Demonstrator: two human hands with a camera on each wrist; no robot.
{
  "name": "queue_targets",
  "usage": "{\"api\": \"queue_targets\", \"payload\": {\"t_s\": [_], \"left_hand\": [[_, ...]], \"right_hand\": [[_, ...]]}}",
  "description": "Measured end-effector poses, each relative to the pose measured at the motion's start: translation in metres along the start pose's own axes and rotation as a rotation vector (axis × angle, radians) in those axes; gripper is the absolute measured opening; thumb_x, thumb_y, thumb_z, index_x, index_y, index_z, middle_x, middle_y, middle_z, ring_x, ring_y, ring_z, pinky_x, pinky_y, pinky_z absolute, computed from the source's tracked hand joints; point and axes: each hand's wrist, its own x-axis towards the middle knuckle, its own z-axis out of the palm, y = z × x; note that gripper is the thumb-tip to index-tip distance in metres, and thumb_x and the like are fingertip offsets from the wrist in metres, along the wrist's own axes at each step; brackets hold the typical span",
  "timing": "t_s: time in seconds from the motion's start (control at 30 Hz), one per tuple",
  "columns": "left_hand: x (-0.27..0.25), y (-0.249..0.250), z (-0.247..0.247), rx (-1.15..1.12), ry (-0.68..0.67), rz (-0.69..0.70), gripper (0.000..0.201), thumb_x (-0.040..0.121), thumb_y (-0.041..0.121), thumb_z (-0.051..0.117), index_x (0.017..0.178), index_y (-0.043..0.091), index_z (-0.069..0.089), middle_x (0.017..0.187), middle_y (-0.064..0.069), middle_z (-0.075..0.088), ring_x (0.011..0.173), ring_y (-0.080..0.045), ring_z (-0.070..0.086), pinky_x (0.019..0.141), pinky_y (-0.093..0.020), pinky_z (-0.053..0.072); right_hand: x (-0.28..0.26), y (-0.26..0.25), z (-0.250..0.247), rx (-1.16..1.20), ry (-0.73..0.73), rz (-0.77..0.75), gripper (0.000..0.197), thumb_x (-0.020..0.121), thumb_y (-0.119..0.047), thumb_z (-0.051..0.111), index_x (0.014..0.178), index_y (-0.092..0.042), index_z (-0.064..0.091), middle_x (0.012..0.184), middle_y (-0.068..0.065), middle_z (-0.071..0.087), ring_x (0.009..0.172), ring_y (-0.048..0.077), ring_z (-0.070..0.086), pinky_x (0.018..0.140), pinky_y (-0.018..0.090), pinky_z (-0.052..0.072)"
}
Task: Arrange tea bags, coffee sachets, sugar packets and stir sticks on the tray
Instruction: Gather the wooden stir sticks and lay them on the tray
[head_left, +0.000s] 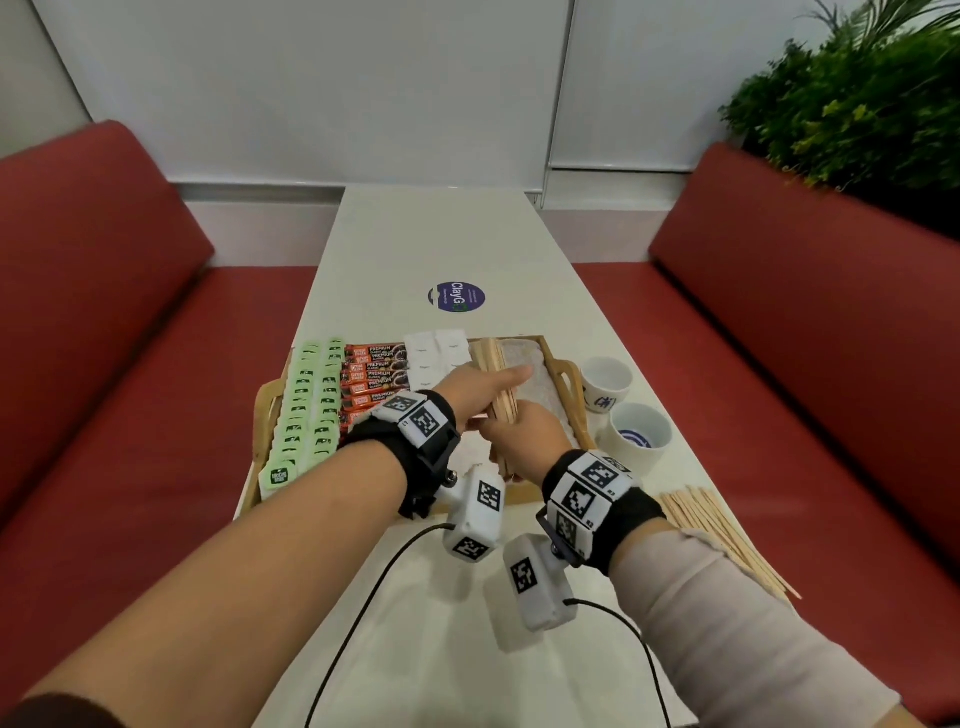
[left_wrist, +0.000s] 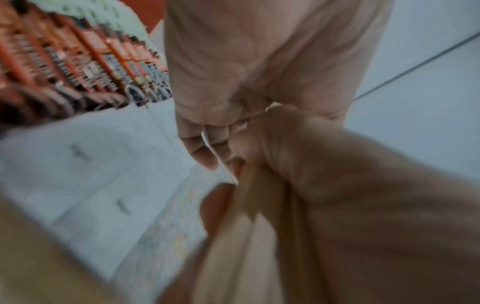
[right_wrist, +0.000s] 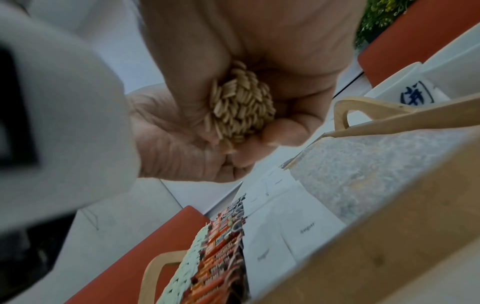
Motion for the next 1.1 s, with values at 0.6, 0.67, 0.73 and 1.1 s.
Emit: {"api": "queue_targets", "payload": {"t_s": [0.6, 0.67, 0.73, 1.1], "left_hand": [[0.099, 0.01, -0.027, 0.73, 0.033, 0.084, 0.027, 0.096, 0.009, 0.046, 0.118, 0.014, 0.062, 0.123, -0.009, 0.061, 0.109, -0.025, 0.059, 0.086, -0.031, 0.048], [0.103, 0.012, -0.024, 0.679, 0.009, 0.038, 0.018, 0.093, 0.007, 0.054, 0.107, 0.014, 0.064, 0.108, -0.009, 0.064, 0.095, -0.021, 0.061, 0.078, -0.029, 0.051], [0.104, 0.012, -0.02, 0.629, -0.02, -0.022, 0.013, 0.091, 0.004, 0.055, 0.097, 0.015, 0.059, 0.088, -0.005, 0.063, 0.077, -0.016, 0.06, 0.064, -0.024, 0.05], [0.105, 0.002, -0.008, 0.643, -0.152, -0.162, 0.022, 0.094, 0.005, 0.048, 0.112, 0.014, 0.058, 0.079, -0.007, 0.063, 0.055, -0.013, 0.057, 0.051, -0.02, 0.047]], "right_hand": [[0.112, 0.029, -0.004, -0.537, -0.123, 0.271, 0.031, 0.094, -0.025, 0.052, 0.115, -0.004, 0.06, 0.107, 0.01, 0.063, 0.097, 0.027, 0.062, 0.077, 0.031, 0.049], [0.117, 0.03, -0.002, -0.617, -0.15, 0.305, 0.03, 0.095, -0.026, 0.052, 0.116, -0.005, 0.059, 0.108, 0.009, 0.062, 0.094, 0.026, 0.06, 0.077, 0.03, 0.047], [0.121, 0.031, -0.002, -0.637, -0.165, 0.327, 0.034, 0.093, -0.024, 0.054, 0.122, -0.008, 0.056, 0.117, 0.01, 0.06, 0.104, 0.026, 0.059, 0.083, 0.03, 0.046], [0.126, 0.019, 0.0, -0.829, -0.314, 0.25, 0.037, 0.097, -0.024, 0.047, 0.129, -0.005, 0.053, 0.127, 0.012, 0.056, 0.119, 0.029, 0.054, 0.098, 0.038, 0.045]]}}
